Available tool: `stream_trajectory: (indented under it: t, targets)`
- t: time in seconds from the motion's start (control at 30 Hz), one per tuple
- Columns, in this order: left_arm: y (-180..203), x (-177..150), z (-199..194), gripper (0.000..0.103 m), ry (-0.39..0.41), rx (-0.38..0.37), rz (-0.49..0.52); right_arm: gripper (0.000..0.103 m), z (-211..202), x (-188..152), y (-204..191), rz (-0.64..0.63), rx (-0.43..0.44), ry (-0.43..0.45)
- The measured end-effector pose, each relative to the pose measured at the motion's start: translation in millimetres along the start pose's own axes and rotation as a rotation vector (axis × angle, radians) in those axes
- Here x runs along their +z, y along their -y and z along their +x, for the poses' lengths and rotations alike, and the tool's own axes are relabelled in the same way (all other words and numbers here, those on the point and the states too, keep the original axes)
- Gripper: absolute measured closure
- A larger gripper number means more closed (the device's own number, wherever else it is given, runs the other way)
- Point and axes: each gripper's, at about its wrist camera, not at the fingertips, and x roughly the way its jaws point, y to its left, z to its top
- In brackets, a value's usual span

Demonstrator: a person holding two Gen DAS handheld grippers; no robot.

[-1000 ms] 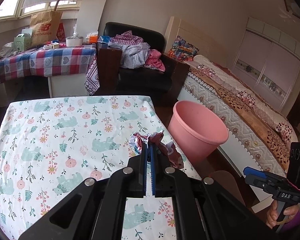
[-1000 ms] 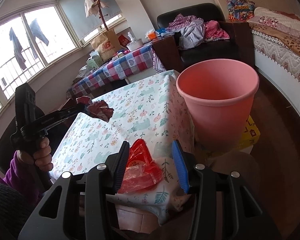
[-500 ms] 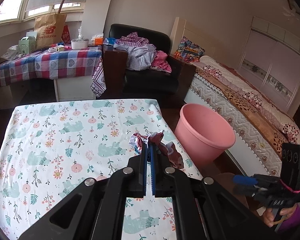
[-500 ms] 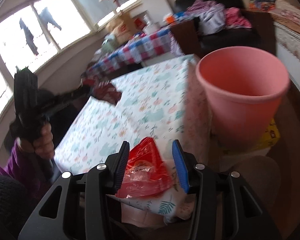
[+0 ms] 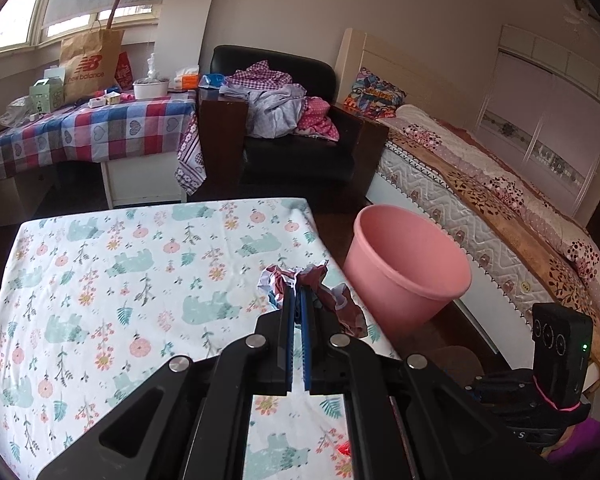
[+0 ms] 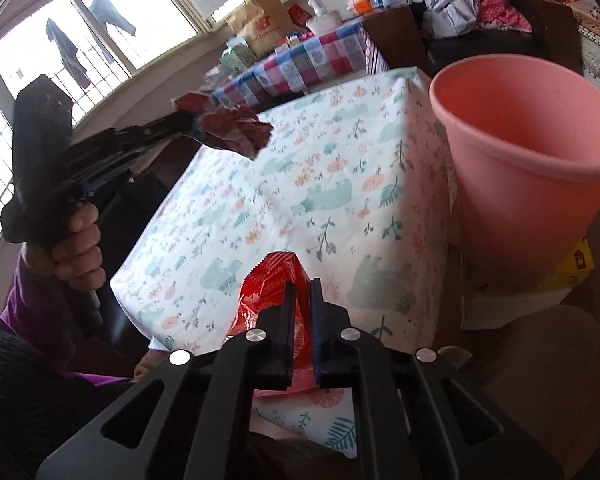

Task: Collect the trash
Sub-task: 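Carry the foil wrapper and red bag over the pink bucket, then open both grippers to drop the wrapper and red bag into the bucket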

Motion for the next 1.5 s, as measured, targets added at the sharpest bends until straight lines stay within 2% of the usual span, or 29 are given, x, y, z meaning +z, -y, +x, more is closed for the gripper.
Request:
stream_trajectory:
  t: [0.13,0.27,0.43,0.53,0.7,0.83,0.97,1.2,1.33,1.37,1.5]
  targets:
    - [15,11,7,0.101,0.014,-0.030,0.034,0.096,-20,9,5,0.023,0.016,0.081]
    - [37,26,18,0.101,0.032,-0.070,0.074,0.096,-46,24,17,0.041,-0.027,0.172]
    - [67,43,42,0.101,0.057,-0.130,0.110,0.096,-86,47,40,0.051,-0.238,0.309]
    - [83,49,66,0.101,0.034,-0.146,0.129,0.096,-98,60,56,0.067,-0.359,0.368]
    - [107,54,103,0.101,0.002,-0.168,0.152,0.096,-94,78,80,0.063,-0.524,0.412]
    - [117,52,129,0.101,-0.029,-0.166,0.162,0.096,-80,86,96,0.060,-0.607,0.398]
    - [120,48,151,0.101,-0.064,-0.160,0.155,0.096,-69,90,109,0.071,-0.643,0.390]
    - [123,44,176,0.101,-0.088,-0.145,0.160,0.096,-54,99,114,0.077,-0.655,0.398]
    - [125,42,186,0.101,-0.096,-0.139,0.161,0.094,-51,105,117,0.096,-0.656,0.366]
    - [126,42,188,0.100,-0.098,-0.139,0.161,0.092,-51,106,118,0.103,-0.653,0.357]
    - [131,44,193,0.099,-0.103,-0.131,0.156,0.066,-58,103,118,0.114,-0.648,0.368]
